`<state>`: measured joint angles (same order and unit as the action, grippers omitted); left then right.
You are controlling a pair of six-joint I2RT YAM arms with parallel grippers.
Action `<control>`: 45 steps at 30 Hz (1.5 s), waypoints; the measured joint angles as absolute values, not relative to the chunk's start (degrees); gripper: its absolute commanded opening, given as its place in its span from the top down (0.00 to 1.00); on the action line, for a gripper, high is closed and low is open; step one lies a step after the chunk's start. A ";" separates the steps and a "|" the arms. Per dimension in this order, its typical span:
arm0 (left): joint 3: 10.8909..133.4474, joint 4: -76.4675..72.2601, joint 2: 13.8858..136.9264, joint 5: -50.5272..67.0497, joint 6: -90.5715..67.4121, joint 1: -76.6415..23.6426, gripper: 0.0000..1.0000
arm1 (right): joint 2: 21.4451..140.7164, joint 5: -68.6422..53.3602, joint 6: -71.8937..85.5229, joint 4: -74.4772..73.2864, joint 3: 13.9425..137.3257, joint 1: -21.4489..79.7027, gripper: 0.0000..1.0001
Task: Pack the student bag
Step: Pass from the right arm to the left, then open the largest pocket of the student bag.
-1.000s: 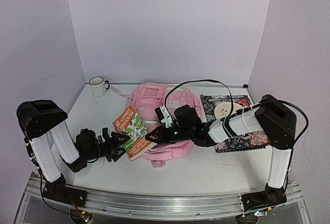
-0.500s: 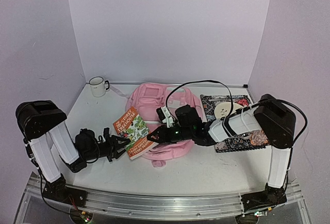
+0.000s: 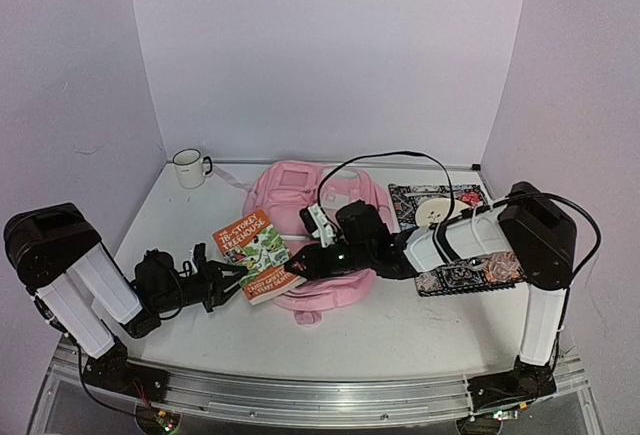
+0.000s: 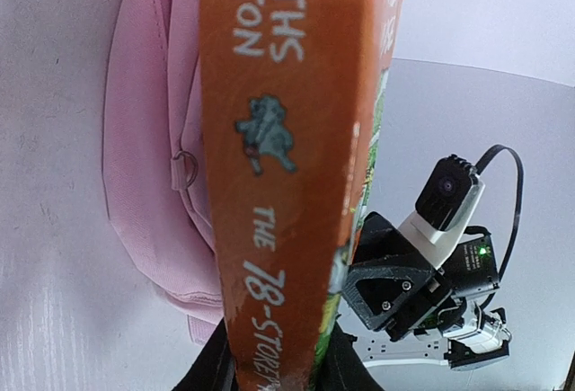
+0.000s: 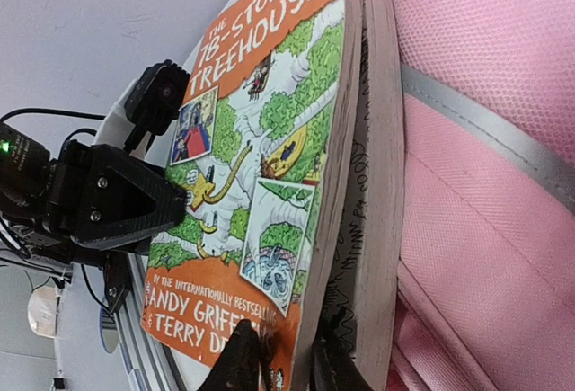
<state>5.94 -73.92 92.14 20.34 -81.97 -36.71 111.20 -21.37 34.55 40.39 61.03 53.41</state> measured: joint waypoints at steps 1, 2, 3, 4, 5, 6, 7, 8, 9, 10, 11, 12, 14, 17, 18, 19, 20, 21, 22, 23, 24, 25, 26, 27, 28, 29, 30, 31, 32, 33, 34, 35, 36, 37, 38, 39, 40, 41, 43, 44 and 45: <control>5.88 -73.78 91.76 20.19 -81.97 -36.74 1.00 | 110.69 -20.88 33.26 38.99 61.33 53.45 0.69; 5.82 -73.59 91.29 19.98 -81.94 -36.77 1.00 | 110.05 -20.17 31.70 37.18 61.71 53.48 0.65; 5.71 -73.50 90.85 19.78 -81.92 -36.77 1.00 | 109.27 -19.33 30.03 35.10 62.10 53.49 0.61; 5.52 -73.48 90.37 19.64 -81.91 -36.74 1.00 | 108.51 -18.41 28.52 33.18 62.50 53.48 0.59; 5.27 -73.46 89.79 19.54 -81.90 -36.61 1.00 | 107.78 -17.38 26.69 31.04 63.01 53.44 0.57; 5.02 -73.41 89.17 19.46 -81.89 -36.42 1.00 | 107.07 -16.32 24.66 28.74 63.58 53.39 0.55; 4.80 -73.28 88.45 19.48 -81.89 -36.04 1.00 | 106.56 -15.34 22.97 26.78 64.12 53.39 0.53; 4.62 -72.99 87.59 19.53 -81.89 -35.52 1.00 | 106.06 -14.21 20.83 24.56 64.75 53.39 0.51; 4.44 -72.83 86.60 19.49 -81.83 -34.92 1.00 | 105.58 -13.20 18.63 22.45 65.30 53.38 0.49; 4.34 -72.27 85.10 19.53 -81.69 -33.96 1.00 | 105.21 -12.30 16.76 20.52 65.67 53.32 0.46; 4.28 -72.02 83.90 19.53 -81.46 -33.11 1.00 | 104.77 -11.70 14.90 18.74 65.86 53.28 0.45; 4.27 -71.87 82.68 19.51 -81.21 -32.14 1.00 | 104.30 -11.11 12.62 16.59 65.99 53.28 0.44; 4.30 -71.77 80.25 19.66 -80.74 -29.91 1.00 | 103.64 -10.51 8.81 12.92 66.19 53.29 0.41; 4.61 -71.79 77.92 20.04 -80.30 -27.13 1.00 | 103.50 -9.29 3.42 8.63 66.52 53.60 0.37; 4.86 -71.81 77.55 20.31 -80.15 -26.36 1.00 | 103.50 -8.73 1.80 7.33 66.60 53.84 0.37; 5.20 -71.79 77.46 20.71 -79.99 -25.80 1.00 | 103.50 -8.11 0.27 6.02 66.79 54.13 0.36; 5.56 -71.74 77.45 21.11 -79.86 -25.37 1.00 | 103.50 -7.61 -1.20 4.72 67.10 54.49 0.36; 5.81 -71.70 77.45 21.49 -79.76 -25.05 1.00 | 103.51 -7.09 -2.57 3.44 67.61 54.91 0.36; 6.07 -71.67 77.45 22.04 -79.69 -24.33 1.00 | 103.53 -6.47 -3.82 2.26 68.23 55.33 0.36; 6.31 -71.58 77.45 22.77 -79.62 -23.69 1.00 | 103.62 -5.73 -5.11 1.08 69.11 55.76 0.36; 6.43 -71.52 77.44 23.43 -79.58 -22.92 1.00 | 103.84 -4.98 -6.04 0.26 70.05 56.10 0.36; 6.46 -71.50 77.43 23.96 -79.55 -22.20 1.00 | 104.15 -4.19 -6.97 -0.39 71.03 56.42 0.36; 6.49 -71.40 77.43 24.39 -79.51 -21.51 1.00 | 104.55 -3.52 -7.76 -0.83 71.86 56.63 0.36; 6.52 -71.27 77.42 24.85 -79.46 -20.72 1.00 | 105.01 -2.80 -8.56 -1.38 72.79 56.93 0.36; 6.53 -70.94 77.32 25.21 -79.30 -20.00 1.00 | 105.49 -2.03 -9.31 -1.71 73.43 57.14 0.37; 6.54 -70.50 77.17 25.42 -79.14 -19.42 1.00 | 105.93 -1.38 -9.99 -2.08 73.98 57.30 0.37; 6.56 -70.07 77.05 25.48 -78.88 -19.09 1.00 | 106.33 -0.73 -10.54 -2.33 74.27 57.40 0.37; 6.59 -69.53 76.94 25.56 -78.52 -18.88 1.00 | 106.75 -0.09 -11.06 -2.68 74.52 57.49 0.37; 6.62 -69.04 76.88 25.75 -78.11 -18.80 1.00 | 107.20 0.51 -11.55 -3.09 74.75 57.54 0.37; 6.63 -68.61 76.88 26.02 -77.82 -18.79 1.00 | 107.73 1.02 -12.01 -3.49 75.02 57.57 0.37; 6.63 -68.30 76.88 26.33 -77.66 -18.79 1.00 | 108.23 1.23 -12.40 -3.82 75.29 57.63 0.37; 6.63 -67.97 76.88 26.61 -77.52 -18.79 1.00 | 108.59 1.34 -12.73 -4.07 75.52 57.69 0.37; 6.63 -67.65 76.88 26.83 -77.37 -18.80 1.00 | 108.81 1.40 -13.10 -4.30 75.70 57.81 0.37; 6.63 -67.35 76.88 27.03 -77.20 -18.81 1.00 | 108.96 1.44 -13.47 -4.56 75.86 57.91 0.37; 6.63 -66.99 76.88 27.23 -76.93 -18.79 1.00 | 108.99 1.45 -13.77 -4.86 76.01 57.96 0.37; 6.63 -66.62 76.88 27.32 -76.73 -18.79 1.00 | 109.07 1.52 -14.09 -5.25 76.33 58.16 0.37; 6.63 -66.22 76.88 27.37 -76.55 -18.77 1.00 | 109.23 1.58 -14.42 -5.62 76.72 58.33 0.37; 6.63 -65.85 76.88 27.45 -76.45 -18.72 1.00 | 109.47 1.60 -14.78 -6.03 77.16 58.48 0.37; 6.63 -65.40 76.88 27.53 -76.40 -18.68 1.00 | 109.94 1.56 -15.28 -6.59 77.73 58.62 0.36; 6.63 -65.36 76.88 27.55 -76.38 -18.68 1.00 | 110.18 1.51 -15.52 -6.89 77.89 58.71 0.36; 6.63 -65.36 76.88 27.62 -76.35 -18.68 1.00 | 110.45 1.43 -15.76 -7.19 78.08 58.81 0.36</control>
<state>6.63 -65.36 76.88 27.62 -76.35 -18.68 110.45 1.43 -15.76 -7.19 78.08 58.81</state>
